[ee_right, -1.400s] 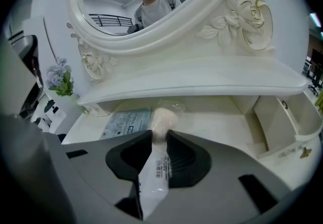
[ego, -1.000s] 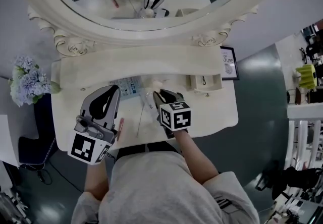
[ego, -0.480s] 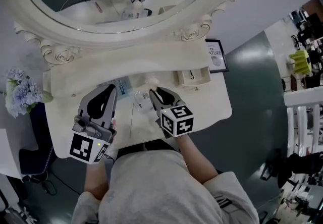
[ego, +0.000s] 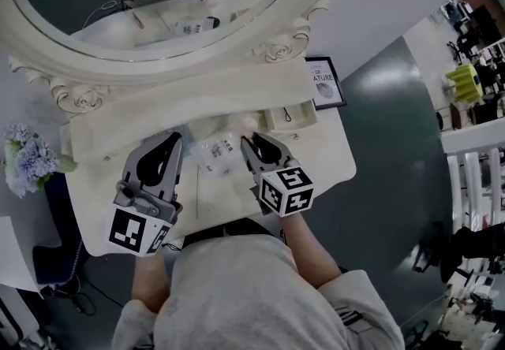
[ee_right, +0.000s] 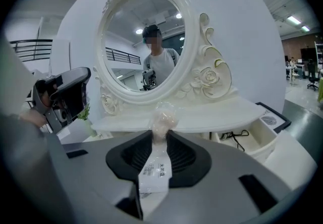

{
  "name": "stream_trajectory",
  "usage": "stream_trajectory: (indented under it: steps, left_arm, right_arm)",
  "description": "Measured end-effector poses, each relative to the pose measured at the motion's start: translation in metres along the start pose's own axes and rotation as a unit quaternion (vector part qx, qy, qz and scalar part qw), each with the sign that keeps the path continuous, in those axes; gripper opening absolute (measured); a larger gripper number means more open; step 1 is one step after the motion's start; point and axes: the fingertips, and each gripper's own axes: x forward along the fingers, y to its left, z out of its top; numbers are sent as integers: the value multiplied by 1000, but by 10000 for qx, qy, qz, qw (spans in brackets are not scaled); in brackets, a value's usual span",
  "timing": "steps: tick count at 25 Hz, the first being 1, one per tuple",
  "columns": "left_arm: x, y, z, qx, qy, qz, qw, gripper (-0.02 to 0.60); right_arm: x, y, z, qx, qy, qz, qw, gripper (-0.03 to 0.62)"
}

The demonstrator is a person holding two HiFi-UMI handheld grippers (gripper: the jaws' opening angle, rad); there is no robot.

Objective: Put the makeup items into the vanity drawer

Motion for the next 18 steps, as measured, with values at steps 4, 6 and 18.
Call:
stream_trajectory:
  steps: [4, 6, 18]
  left_arm:
    - [8, -6, -1, -8, 0, -95, 10000, 12]
    - [12, -8, -1, -14, -3, -136, 9999, 12]
    - [26, -14, 0, -27, -1, -255, 9997, 12]
  right_arm:
    - [-11, -20, 5, 89, -120, -214, 9997, 97]
    - [-16, -30, 7, 132, -171, -323, 9992, 95]
    - [-40, -77, 16, 302, -350, -847, 9953, 95]
